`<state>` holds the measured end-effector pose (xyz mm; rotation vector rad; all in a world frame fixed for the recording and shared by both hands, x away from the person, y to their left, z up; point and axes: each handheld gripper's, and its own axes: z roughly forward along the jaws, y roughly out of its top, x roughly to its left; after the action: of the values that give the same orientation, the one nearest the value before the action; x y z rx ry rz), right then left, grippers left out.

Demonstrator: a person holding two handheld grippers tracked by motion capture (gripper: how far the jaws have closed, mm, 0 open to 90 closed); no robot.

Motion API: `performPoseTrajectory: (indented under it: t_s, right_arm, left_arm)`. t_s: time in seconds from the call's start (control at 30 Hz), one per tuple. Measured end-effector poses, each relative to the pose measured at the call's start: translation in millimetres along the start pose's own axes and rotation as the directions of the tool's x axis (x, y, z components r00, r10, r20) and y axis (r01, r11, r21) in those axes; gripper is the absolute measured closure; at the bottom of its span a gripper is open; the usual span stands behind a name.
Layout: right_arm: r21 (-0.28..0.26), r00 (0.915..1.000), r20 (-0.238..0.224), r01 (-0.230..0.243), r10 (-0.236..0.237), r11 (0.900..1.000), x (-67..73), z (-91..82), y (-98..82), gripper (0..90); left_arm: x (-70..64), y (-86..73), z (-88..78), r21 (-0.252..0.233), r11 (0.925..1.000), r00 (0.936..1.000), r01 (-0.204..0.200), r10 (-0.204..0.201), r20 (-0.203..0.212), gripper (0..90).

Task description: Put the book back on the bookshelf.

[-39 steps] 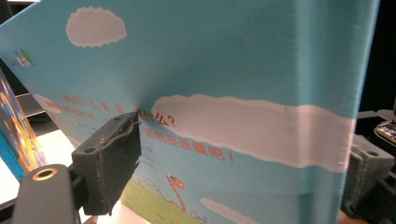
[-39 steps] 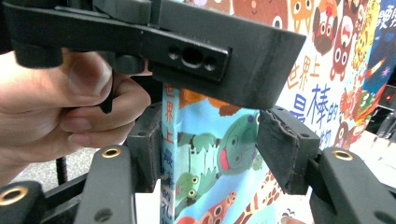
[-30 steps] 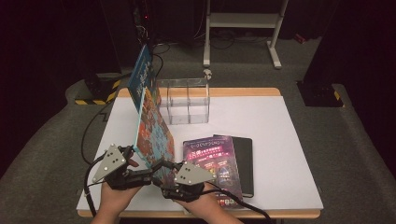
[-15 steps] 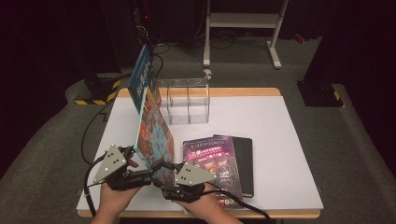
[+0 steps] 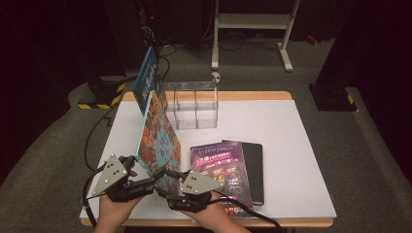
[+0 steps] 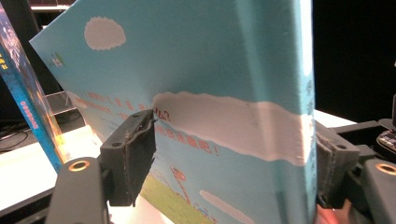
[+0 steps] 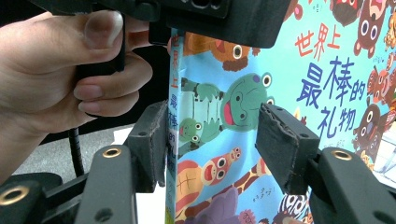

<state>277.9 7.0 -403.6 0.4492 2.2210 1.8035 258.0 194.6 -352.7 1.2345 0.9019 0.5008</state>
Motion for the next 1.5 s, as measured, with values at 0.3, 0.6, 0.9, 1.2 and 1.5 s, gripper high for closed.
performPoseTrajectory:
  t_s: [0.3,0.6,0.9,1.2,1.5]
  right_arm:
    - [-0.003,0.9998,-0.017,-0.009,0.009,1.0,1.1,1.1,-0.4,44.1]
    - [-0.002,0.9997,0.017,-0.017,0.017,1.0,-5.8,-4.4,-0.1,45.7]
    - [0.006,0.9985,0.048,-0.025,0.025,1.0,-15.5,-7.0,-0.7,46.0]
    - [0.029,0.9947,0.097,-0.038,0.035,0.999,-30.4,-14.4,-6.4,46.1]
    - [0.096,0.9831,0.179,-0.057,0.039,0.994,-53.6,-33.6,-15.9,45.5]
  left_arm:
    - [4.5,2.6,-8.1,-0.054,0.9978,0.9992,0.04,-0.04,0.0,41.8]
    - [32.2,17.6,-31.4,-0.07,0.9975,0.9895,-0.01,0.0,-0.144,77.9]
    - [55.1,13.6,-47.2,-0.085,0.9964,0.9879,0.004,-0.017,-0.154,80.8]
    - [62.7,10.2,-53.5,-0.086,0.9963,0.9914,-0.004,-0.007,-0.131,80.5]
    - [70.4,7.3,-60.1,-0.093,0.9954,0.9913,0.023,-0.035,-0.127,80.3]
